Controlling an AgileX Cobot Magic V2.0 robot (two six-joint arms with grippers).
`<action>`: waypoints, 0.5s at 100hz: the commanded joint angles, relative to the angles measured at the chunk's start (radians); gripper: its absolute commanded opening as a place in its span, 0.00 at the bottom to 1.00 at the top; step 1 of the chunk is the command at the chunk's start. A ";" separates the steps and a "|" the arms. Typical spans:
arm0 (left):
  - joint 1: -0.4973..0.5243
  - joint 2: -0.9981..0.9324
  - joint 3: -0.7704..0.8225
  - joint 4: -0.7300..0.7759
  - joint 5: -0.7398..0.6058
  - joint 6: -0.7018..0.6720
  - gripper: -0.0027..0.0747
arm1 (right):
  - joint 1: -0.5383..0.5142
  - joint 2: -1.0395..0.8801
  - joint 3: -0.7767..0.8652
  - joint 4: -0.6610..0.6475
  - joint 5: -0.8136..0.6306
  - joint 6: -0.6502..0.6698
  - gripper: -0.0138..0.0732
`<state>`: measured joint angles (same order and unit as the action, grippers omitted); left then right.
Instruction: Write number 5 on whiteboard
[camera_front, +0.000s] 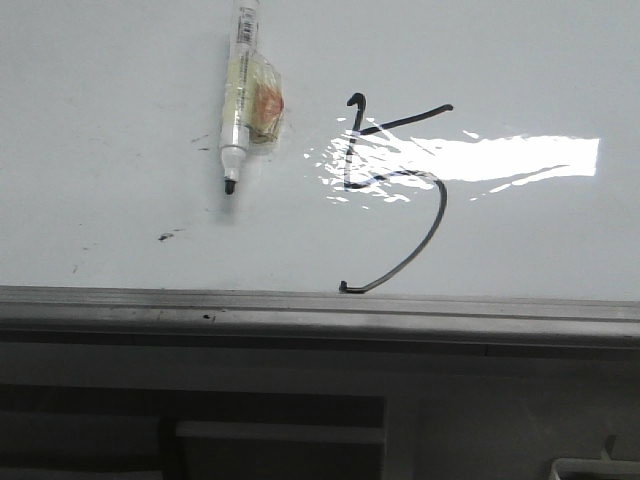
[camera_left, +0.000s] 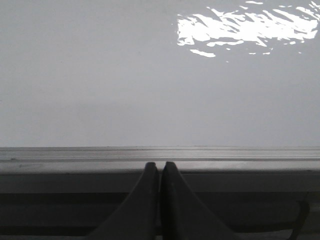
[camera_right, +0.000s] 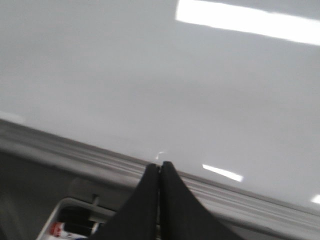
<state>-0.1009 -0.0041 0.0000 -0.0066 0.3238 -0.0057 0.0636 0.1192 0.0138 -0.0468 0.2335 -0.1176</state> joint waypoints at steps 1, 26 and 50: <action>0.004 -0.025 0.023 -0.003 -0.077 -0.011 0.01 | -0.069 0.013 0.018 -0.056 -0.001 0.015 0.11; 0.004 -0.025 0.023 -0.003 -0.077 -0.011 0.01 | -0.122 -0.069 0.020 -0.128 0.085 0.015 0.11; 0.004 -0.025 0.023 -0.005 -0.077 -0.011 0.01 | -0.122 -0.146 0.020 -0.155 0.067 0.015 0.11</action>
<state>-0.1009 -0.0041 0.0000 -0.0066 0.3229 -0.0071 -0.0532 -0.0085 0.0120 -0.1780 0.3255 -0.1040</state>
